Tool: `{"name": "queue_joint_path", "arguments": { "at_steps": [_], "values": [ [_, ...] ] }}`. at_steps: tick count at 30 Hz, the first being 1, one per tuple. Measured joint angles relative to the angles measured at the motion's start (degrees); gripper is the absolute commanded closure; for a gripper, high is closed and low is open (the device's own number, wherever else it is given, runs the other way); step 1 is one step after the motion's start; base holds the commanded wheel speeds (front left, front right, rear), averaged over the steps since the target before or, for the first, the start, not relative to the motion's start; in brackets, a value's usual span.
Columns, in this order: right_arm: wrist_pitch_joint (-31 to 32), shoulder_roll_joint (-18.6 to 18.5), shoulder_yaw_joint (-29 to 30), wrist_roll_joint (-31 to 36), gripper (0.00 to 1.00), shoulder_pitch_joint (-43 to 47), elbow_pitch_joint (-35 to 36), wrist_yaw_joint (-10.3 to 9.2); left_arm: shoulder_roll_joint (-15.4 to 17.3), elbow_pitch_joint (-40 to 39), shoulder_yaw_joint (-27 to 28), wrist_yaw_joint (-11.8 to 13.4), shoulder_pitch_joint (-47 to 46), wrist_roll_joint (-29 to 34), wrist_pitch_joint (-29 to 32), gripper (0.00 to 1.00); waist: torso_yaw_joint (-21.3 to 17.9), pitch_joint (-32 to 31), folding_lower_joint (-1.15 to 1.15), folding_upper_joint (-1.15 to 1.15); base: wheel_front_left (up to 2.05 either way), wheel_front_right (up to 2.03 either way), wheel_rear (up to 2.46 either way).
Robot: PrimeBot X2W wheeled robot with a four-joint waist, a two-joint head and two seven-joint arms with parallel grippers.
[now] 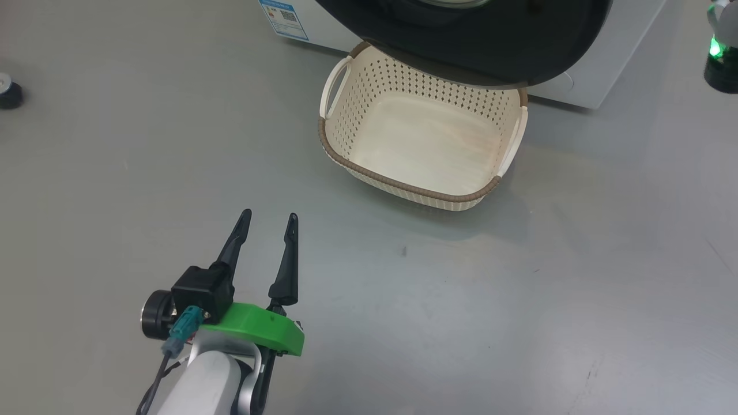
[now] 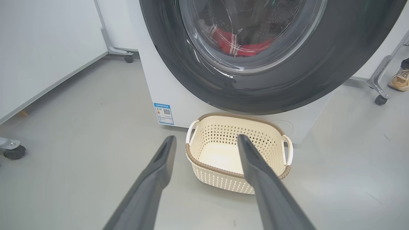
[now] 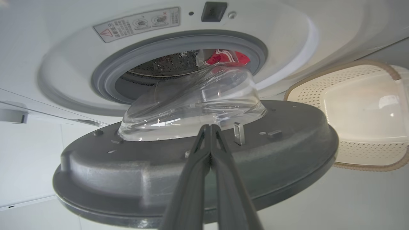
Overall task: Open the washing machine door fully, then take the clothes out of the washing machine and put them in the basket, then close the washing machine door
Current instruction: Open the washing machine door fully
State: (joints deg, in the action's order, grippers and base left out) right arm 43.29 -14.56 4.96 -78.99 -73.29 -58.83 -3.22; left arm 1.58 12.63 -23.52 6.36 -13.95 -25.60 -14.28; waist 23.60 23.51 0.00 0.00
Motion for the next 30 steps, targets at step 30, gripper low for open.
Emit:
{"name": "queue_joint_path", "arguments": {
  "at_steps": [30],
  "values": [
    [-36.2,-8.9,-28.3,34.6,1.00,29.7,34.0,10.65,0.1,0.3,6.9,0.2,4.0,4.0,0.0,0.00,-8.5,-9.3,0.00,0.00,0.00,0.00,0.00]
  ]
}}
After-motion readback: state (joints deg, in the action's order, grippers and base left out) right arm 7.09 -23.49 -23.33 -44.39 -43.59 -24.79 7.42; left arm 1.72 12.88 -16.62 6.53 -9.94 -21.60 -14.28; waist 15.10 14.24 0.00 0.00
